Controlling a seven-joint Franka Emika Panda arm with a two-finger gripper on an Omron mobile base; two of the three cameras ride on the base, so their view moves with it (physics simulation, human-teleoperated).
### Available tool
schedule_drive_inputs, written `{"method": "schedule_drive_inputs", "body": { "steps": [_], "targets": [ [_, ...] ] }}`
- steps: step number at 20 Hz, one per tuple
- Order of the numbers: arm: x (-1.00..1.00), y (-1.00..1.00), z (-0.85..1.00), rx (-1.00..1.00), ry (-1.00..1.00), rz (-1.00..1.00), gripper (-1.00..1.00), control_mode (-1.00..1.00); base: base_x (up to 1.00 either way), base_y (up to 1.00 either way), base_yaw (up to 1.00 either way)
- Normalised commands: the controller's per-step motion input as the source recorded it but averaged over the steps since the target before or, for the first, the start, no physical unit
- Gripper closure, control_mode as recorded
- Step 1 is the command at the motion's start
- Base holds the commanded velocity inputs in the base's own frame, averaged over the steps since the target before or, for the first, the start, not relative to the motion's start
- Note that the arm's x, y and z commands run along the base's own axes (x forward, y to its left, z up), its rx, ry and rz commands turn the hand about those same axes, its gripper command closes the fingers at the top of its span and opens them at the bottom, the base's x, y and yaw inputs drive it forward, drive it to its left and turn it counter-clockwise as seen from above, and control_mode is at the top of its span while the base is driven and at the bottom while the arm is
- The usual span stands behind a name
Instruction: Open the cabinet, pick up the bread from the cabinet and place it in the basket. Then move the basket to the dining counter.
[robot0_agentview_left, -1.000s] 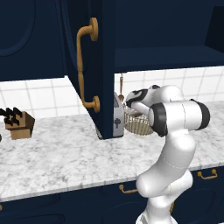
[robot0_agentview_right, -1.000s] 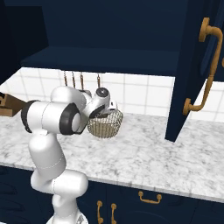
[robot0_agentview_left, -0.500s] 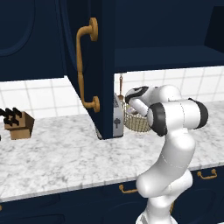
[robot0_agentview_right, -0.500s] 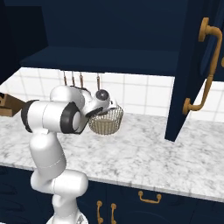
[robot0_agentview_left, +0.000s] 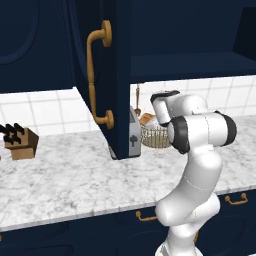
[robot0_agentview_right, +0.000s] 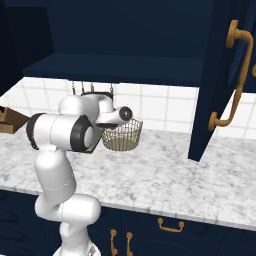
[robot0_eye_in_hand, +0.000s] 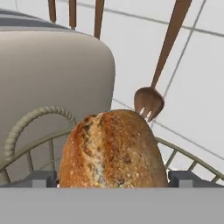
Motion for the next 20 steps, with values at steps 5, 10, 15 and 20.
{"method": "schedule_drive_inputs", "body": {
  "steps": [5,10,15,20],
  "targets": [
    [-0.01,0.26,-0.02,-0.01,-0.05,0.31,-1.00,-1.00,0.00,0.00,0.00],
    [-0.52,-0.11,0.02,-0.13,0.02,0.12,-1.00,-1.00,0.00,0.00,0.00],
    [-0.39,0.00,0.20,-0.11,0.01,0.11,-1.00,-1.00,0.00,0.00,0.00],
    [-0.55,-0.16,0.44,-0.06,0.00,0.11,-1.00,-1.00,0.00,0.00,0.00]
  ]
}}
